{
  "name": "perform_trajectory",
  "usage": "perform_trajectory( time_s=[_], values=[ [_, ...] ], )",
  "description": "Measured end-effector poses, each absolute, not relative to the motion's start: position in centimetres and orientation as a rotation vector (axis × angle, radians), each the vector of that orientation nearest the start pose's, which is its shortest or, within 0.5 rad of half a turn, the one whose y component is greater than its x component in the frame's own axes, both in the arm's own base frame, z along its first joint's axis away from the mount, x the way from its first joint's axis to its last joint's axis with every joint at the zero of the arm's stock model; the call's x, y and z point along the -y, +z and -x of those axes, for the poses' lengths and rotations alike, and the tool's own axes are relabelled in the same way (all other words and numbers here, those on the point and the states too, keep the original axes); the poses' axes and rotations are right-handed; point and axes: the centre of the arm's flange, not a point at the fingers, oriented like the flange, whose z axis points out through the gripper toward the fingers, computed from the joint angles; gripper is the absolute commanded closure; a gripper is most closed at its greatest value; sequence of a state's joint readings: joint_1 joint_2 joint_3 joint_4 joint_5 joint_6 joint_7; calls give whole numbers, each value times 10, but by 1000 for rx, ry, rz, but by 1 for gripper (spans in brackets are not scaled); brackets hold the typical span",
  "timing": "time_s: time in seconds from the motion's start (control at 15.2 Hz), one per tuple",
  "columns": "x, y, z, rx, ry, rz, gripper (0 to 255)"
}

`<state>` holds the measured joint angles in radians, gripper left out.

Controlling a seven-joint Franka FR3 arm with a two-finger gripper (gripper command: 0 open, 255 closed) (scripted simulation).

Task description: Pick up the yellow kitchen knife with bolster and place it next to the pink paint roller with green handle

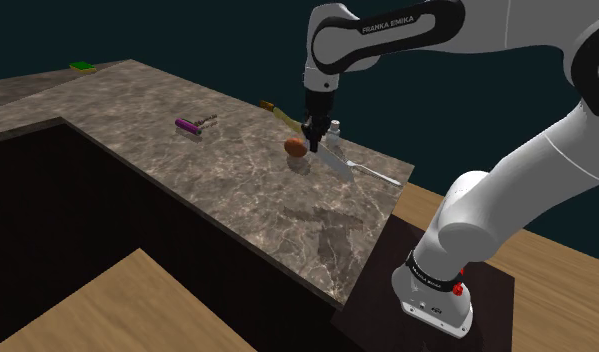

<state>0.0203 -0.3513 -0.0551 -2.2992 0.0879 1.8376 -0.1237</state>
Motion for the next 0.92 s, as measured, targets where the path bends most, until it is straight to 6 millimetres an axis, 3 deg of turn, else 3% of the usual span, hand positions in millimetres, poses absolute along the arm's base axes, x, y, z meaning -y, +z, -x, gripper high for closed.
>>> perform_trajectory(
  time_s=[0.33, 0.92],
  values=[
    [6, 500, -437, 99, 156, 3026, 255],
    [-47, 501, -535, 100, 157, 3026, 255]
  ],
)
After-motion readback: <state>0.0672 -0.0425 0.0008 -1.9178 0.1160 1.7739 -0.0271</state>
